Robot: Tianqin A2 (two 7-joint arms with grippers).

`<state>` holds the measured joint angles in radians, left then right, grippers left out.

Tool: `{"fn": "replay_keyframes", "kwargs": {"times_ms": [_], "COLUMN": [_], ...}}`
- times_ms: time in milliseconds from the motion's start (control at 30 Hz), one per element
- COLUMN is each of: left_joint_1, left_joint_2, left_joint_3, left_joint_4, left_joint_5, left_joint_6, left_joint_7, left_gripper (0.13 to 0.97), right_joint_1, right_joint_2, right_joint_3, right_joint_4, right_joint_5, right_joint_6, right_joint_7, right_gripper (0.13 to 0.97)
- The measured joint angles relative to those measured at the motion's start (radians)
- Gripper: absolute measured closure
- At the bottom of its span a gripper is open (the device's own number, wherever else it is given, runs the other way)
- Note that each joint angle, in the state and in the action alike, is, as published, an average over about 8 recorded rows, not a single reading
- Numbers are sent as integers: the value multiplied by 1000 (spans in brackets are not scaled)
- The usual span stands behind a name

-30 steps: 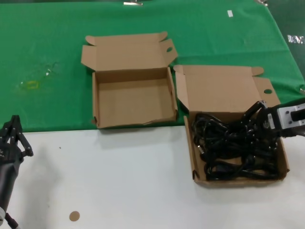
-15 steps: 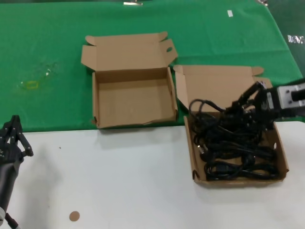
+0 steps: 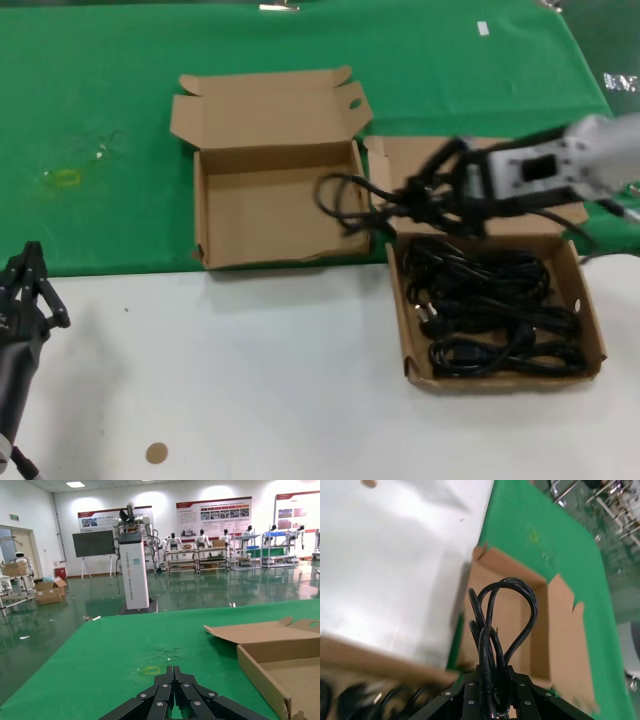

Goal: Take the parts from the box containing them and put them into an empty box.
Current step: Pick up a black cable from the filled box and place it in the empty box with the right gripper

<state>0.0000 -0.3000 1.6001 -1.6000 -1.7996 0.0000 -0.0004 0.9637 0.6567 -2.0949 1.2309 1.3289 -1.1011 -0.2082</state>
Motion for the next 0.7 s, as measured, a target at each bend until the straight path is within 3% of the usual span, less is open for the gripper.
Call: {"fn": "replay_keyframes", "kwargs": {"times_ms": [700], "left_joint_1": [0], "left_joint_2": [0], "left_joint_3": [0], "left_joint_4": [0], "left_joint_5": [0], "left_joint_6": [0], "left_joint_7": [0], "left_gripper": [945], "right_joint_1": [140], "right_joint_2": [-349], "right_joint_3": [-109], "right_joint_4": [-261], "right_joint_5": [-94], "right_joint_6": [146], "right_joint_7": [-15], "right_gripper": [860]}}
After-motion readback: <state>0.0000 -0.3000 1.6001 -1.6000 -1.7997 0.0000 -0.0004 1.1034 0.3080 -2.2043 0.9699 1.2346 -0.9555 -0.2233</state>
